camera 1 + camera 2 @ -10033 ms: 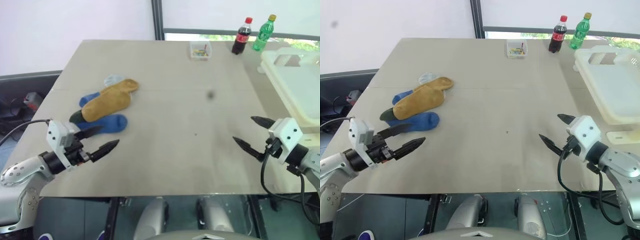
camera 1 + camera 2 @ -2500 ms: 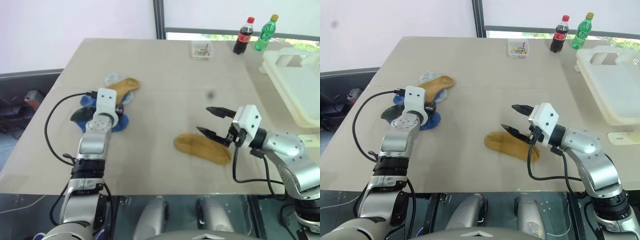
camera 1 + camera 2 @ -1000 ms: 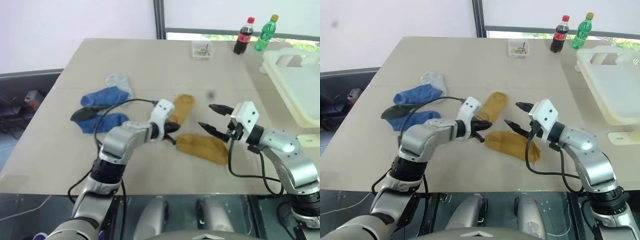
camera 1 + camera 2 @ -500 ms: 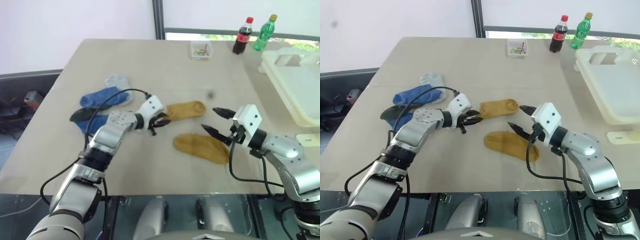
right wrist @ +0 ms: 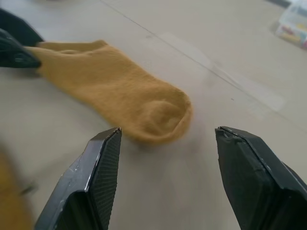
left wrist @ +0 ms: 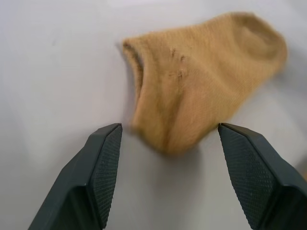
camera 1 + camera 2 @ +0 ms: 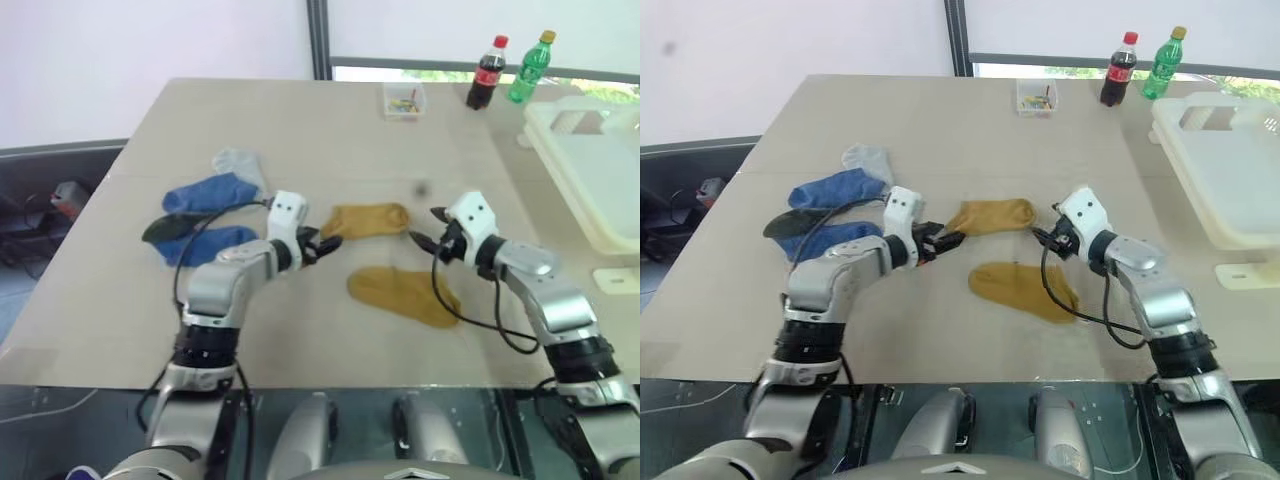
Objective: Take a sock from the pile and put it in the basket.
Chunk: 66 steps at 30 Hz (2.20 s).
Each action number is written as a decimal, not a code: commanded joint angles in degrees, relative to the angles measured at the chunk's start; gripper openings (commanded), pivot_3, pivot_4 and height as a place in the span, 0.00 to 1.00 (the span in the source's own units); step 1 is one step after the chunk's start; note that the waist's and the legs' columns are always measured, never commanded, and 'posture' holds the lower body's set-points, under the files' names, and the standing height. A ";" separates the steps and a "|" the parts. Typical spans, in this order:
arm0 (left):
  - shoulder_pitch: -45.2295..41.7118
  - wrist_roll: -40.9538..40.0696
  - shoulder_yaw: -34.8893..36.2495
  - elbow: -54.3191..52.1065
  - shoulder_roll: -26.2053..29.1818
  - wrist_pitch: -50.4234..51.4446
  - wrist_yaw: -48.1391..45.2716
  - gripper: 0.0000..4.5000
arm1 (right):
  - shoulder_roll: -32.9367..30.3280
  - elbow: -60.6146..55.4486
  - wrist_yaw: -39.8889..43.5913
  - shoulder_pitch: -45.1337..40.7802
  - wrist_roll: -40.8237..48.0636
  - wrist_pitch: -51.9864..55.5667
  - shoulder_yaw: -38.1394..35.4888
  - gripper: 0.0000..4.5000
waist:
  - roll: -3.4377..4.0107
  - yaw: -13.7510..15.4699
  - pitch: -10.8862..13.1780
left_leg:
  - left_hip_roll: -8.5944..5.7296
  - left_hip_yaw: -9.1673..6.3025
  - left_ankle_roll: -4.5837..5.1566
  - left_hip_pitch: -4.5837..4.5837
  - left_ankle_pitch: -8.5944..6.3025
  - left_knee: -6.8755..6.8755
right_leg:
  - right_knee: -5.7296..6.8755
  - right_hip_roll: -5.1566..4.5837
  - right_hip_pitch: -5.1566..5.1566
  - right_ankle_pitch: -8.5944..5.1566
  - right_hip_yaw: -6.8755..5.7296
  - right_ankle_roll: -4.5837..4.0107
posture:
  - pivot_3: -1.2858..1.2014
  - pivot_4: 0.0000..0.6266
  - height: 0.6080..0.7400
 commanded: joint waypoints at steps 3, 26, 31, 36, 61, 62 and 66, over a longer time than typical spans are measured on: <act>0.07 -3.06 4.36 -2.23 -0.55 5.74 2.66 0.76 | 3.33 11.38 -1.27 -6.78 -3.35 -7.10 0.38 0.72 | 0.00 -0.16 0.00 | 0.00 0.02 -0.22 -0.01 0.13 -0.03 | -0.04 0.00 -0.03 0.00 0.03 0.00 | 0.52 0.24 1.00; -4.85 -2.48 1.49 8.08 8.56 -1.50 -4.06 0.77 | 6.75 -21.54 -11.61 9.22 -8.71 22.75 0.76 0.06 | 0.02 -0.11 -0.02 | 0.00 -0.04 -0.10 0.04 0.04 -0.08 | 0.01 0.00 -0.04 0.00 0.01 -0.02 | 0.52 0.24 1.00; -6.82 -3.91 2.68 9.06 8.39 -0.51 -5.26 0.77 | 3.79 -26.04 -10.86 10.45 -7.89 21.31 -1.43 0.41 | 0.02 -0.04 -0.01 | -0.02 -0.06 -0.11 -0.03 0.05 -0.09 | -0.04 0.00 -0.05 0.00 -0.03 -0.01 | 0.52 0.24 1.00; -10.85 -6.13 6.05 13.26 10.72 1.79 -6.93 0.77 | 1.56 -32.50 -5.54 13.10 -2.65 17.92 -3.81 0.41 | 0.00 -0.13 0.02 | -0.01 -0.05 -0.11 -0.05 0.05 -0.10 | -0.07 0.01 -0.07 -0.01 -0.03 -0.01 | 0.52 0.24 1.00; -12.73 7.55 -7.96 26.70 7.47 -14.00 -11.28 0.00 | -7.61 -49.19 2.81 27.37 15.73 14.95 -14.99 0.93 | -0.02 0.39 0.01 | -0.01 -0.13 -0.04 -0.07 0.02 -0.09 | -0.16 -0.03 0.03 -0.02 -0.15 0.02 | 0.52 0.24 1.00; -12.83 7.67 -7.93 26.90 7.49 -14.13 -11.50 0.00 | -8.10 -49.70 2.97 28.03 16.42 15.01 -15.54 0.99 | -0.02 0.41 0.01 | -0.01 -0.14 -0.04 -0.07 0.02 -0.09 | -0.16 -0.03 0.03 -0.02 -0.16 0.02 | 0.52 0.24 1.00; -13.27 6.66 -5.83 27.99 7.66 -14.37 -12.39 0.00 | -10.35 -52.31 3.91 33.61 18.08 13.50 -20.19 0.99 | -0.03 0.47 0.01 | -0.01 -0.13 -0.03 -0.08 0.02 -0.08 | -0.17 -0.04 0.04 -0.02 -0.16 0.03 | 0.52 0.24 1.00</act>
